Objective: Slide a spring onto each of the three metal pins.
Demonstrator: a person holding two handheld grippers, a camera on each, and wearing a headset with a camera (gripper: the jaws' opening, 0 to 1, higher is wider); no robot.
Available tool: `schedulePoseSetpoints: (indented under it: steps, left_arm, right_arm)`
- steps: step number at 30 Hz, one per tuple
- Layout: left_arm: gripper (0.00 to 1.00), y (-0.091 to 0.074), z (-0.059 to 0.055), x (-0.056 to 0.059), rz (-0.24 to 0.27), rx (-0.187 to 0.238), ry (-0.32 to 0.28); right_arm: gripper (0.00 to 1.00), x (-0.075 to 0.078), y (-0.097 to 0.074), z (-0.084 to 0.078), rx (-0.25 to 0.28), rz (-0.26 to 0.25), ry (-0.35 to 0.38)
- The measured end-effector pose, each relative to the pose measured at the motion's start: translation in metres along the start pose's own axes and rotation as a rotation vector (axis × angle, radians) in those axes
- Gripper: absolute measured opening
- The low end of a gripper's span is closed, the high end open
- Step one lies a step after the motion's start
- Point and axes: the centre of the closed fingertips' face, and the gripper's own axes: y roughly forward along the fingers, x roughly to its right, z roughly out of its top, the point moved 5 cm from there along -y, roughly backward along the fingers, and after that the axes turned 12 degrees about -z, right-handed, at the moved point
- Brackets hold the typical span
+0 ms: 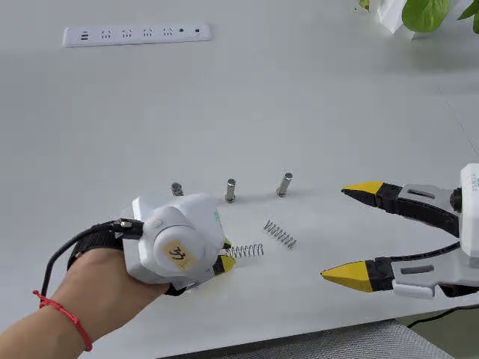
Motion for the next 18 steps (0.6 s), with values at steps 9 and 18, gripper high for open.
schedulePoseSetpoints:
  steps: [9, 18]
  left_arm:
    - [0.07, -0.030, 0.022, 0.006, 0.035, 0.175, -0.053]
    - [0.07, -0.064, 0.043, 0.013, 0.066, 0.367, -0.093]
  right_arm:
    - [0.68, -0.005, 0.000, 0.029, 0.034, 0.019, -0.027]
    - [0.57, -0.017, 0.002, 0.076, 0.127, 0.047, -0.006]
